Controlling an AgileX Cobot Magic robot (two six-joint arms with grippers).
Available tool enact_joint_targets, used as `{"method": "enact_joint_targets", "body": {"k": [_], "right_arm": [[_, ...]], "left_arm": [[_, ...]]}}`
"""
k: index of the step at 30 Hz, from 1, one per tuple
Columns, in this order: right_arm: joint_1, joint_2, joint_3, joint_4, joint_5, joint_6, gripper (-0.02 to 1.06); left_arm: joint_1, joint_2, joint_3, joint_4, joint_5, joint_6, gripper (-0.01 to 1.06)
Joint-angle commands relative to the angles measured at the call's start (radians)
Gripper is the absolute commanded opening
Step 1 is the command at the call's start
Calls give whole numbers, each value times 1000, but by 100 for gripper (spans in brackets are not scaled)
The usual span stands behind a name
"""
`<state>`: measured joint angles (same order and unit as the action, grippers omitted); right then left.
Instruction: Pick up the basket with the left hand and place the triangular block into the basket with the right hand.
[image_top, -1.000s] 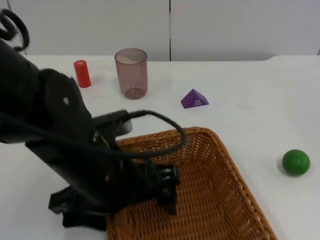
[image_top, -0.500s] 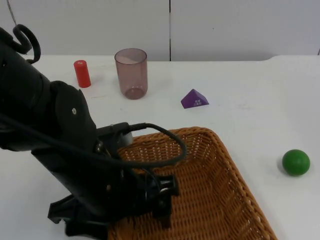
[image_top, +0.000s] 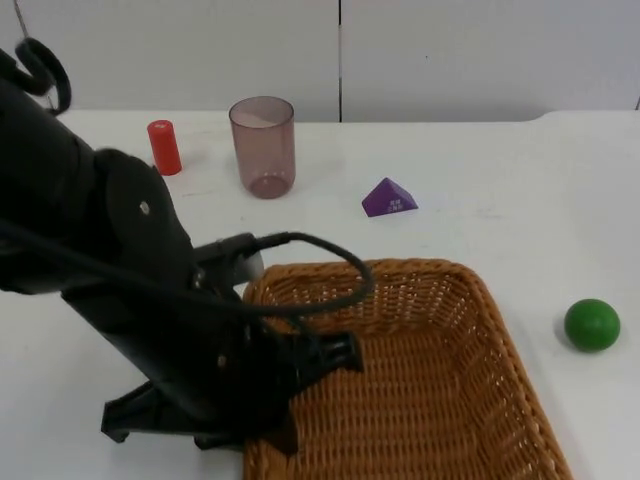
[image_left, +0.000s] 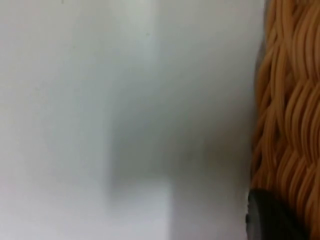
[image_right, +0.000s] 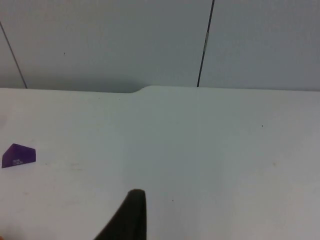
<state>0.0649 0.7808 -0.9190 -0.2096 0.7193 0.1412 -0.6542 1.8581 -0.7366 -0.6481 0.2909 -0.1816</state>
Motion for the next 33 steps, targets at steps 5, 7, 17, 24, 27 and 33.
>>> {"method": "enact_joint_targets", "body": {"k": [5, 7, 17, 24, 27, 33], "right_arm": [[3, 2, -7, 3, -20, 0, 105], [3, 2, -7, 3, -20, 0, 105], [3, 14, -7, 6, -3, -47, 105], [3, 72, -7, 91, -2, -152, 105], [3, 103, -7, 182, -12, -235, 105], [3, 228, -7, 336, -89, -410, 105]], "left_arm": [[139, -89, -76, 12, 148, 79, 0], [170, -94, -105, 12, 195, 105, 0], [355, -101, -383, 35, 544, 146, 0], [430, -112, -545, 82, 698, 163, 0], [434, -126, -548, 128, 698, 163, 0], [434, -157, -546, 242, 698, 147, 0]]}}
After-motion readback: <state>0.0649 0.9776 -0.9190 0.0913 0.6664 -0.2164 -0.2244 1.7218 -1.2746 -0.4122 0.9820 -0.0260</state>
